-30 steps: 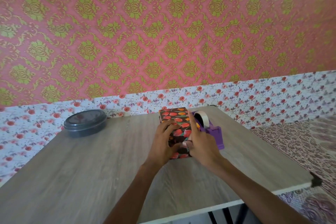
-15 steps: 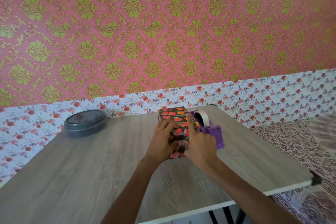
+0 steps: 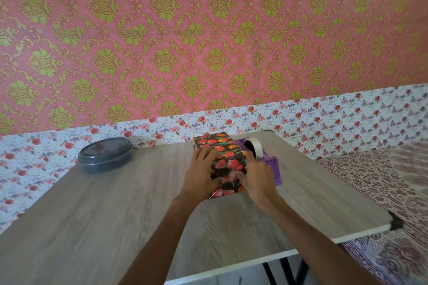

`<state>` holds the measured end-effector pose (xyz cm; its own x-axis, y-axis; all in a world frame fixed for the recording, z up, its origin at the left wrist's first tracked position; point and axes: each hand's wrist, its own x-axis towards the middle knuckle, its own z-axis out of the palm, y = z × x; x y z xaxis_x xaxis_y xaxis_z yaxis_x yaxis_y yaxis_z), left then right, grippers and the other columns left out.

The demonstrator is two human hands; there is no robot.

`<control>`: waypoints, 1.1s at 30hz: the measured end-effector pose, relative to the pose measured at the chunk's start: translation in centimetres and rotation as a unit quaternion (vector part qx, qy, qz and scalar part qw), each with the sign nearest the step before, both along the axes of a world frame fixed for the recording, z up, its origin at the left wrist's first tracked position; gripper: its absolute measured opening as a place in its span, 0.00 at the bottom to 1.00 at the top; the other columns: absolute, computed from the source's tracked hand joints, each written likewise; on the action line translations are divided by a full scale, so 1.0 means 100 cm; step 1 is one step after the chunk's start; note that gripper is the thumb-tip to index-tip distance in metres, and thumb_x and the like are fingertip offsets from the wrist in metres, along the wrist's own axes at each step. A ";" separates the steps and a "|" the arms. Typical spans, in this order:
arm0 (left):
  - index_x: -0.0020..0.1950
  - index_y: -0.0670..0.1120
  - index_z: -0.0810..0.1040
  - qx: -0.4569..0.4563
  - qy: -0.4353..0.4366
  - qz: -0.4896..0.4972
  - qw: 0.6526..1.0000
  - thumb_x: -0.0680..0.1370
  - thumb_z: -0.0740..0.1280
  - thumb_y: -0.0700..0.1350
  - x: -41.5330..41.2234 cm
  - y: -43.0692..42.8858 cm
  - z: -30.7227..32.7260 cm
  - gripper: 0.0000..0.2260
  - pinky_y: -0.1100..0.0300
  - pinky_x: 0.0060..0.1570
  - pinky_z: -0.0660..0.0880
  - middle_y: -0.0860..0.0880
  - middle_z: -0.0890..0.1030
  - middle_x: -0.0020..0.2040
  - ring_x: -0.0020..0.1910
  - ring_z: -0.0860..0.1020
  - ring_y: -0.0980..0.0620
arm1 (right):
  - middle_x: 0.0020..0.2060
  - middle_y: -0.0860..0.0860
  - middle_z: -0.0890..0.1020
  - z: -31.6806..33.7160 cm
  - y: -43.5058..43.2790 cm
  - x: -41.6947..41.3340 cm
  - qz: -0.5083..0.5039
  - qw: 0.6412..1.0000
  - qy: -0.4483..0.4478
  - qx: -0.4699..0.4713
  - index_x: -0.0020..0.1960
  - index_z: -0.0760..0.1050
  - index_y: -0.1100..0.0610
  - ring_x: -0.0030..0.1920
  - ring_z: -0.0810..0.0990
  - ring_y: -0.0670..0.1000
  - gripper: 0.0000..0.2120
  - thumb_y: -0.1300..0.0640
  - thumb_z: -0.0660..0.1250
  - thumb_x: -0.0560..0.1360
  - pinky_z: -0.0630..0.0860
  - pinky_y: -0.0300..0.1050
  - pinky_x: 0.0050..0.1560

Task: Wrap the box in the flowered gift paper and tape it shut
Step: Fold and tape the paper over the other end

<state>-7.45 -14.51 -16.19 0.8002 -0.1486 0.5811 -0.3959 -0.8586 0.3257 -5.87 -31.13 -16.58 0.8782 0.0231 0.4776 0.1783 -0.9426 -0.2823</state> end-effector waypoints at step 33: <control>0.65 0.48 0.73 -0.206 0.087 0.273 0.936 0.76 0.68 0.49 -0.019 0.071 0.053 0.19 0.52 0.53 0.78 0.50 0.78 0.60 0.55 0.78 0.49 | 0.50 0.51 0.85 0.024 0.030 0.005 0.238 0.787 0.277 0.498 0.60 0.74 0.55 0.52 0.83 0.52 0.32 0.43 0.79 0.62 0.77 0.46 0.50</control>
